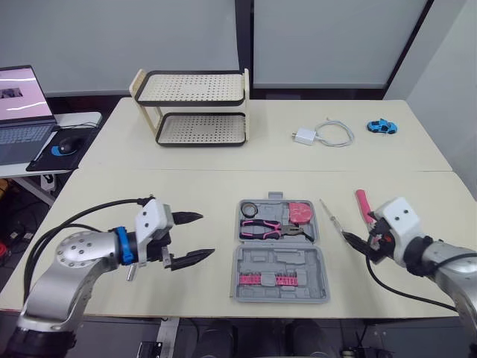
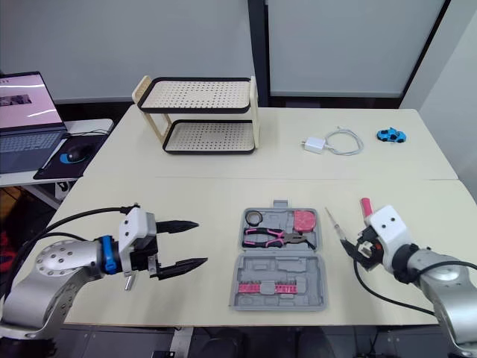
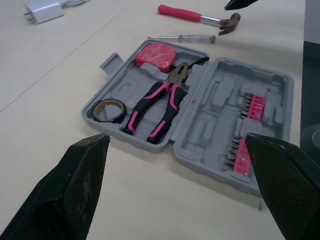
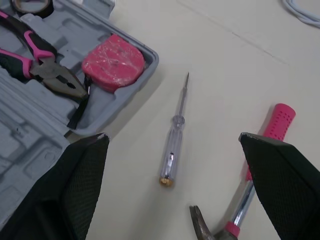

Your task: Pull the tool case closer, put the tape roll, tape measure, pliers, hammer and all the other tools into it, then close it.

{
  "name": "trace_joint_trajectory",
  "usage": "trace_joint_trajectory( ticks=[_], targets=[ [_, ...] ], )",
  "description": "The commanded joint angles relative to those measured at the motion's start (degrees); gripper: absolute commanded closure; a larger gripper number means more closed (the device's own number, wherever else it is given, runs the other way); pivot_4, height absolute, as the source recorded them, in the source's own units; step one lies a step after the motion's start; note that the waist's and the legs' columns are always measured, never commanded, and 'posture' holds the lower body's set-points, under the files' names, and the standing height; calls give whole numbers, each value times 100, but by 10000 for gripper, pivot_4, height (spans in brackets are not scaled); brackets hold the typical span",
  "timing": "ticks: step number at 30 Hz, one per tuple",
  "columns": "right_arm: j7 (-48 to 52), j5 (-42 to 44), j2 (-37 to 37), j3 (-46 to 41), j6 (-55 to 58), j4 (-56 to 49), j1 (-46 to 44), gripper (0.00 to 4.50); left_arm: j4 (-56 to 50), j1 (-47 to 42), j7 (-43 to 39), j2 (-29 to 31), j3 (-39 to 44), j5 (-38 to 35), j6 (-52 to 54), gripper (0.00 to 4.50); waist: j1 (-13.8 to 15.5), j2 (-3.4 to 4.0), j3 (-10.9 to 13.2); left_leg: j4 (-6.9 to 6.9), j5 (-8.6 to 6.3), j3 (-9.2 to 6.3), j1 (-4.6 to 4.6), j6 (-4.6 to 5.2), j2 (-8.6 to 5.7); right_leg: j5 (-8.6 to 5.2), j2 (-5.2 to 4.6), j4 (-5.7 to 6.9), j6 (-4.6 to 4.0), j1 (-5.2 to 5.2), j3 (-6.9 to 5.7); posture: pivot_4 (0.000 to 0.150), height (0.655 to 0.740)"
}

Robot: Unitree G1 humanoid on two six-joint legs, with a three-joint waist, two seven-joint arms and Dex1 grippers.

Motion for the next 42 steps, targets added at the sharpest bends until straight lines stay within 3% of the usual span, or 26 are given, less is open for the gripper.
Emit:
trace_joint_trajectory(
  ticks=[1,14,24,27,37,42],
  targets=[
    [-306,-178,238,199,-87,334,-246,438,-178,-208,-33,-33,-171,-59,3,305,-3,0,0,-1,0,-1,-1,0,0,0,0,0,0,-1,0,1500,7400],
    [-956,-680,1035,714,-358,2130,-1457,438,-355,-901,-25,-306,-802,-179,218,305,-104,2,1,2,1,0,-3,-1,-2,0,3,9,0,-13,5,1500,7400],
    [-889,-745,1176,859,-411,2909,-1808,438,-504,-1140,105,-357,-912,-193,512,305,-121,2,1,3,2,3,-7,-1,-2,0,5,24,0,-26,10,1500,7400],
    [-856,-718,1246,855,-379,3040,-1882,6536,-519,-1196,129,-366,-927,-194,569,0,-128,2,1,4,2,4,-6,-1,-2,0,5,29,0,-29,11,1500,7400],
    [-941,-713,1349,832,-199,2918,-1801,43024,-612,-1226,153,-350,-950,-189,669,0,-125,2,1,4,2,3,-7,-1,-2,0,5,30,0,-29,12,1500,7400],
    [-1097,-524,1468,560,102,2075,-1509,42975,-629,-1167,121,-310,-940,-165,641,0,-122,2,1,3,2,3,-8,-1,-1,0,5,30,0,-31,12,1500,7400]
  ],
)
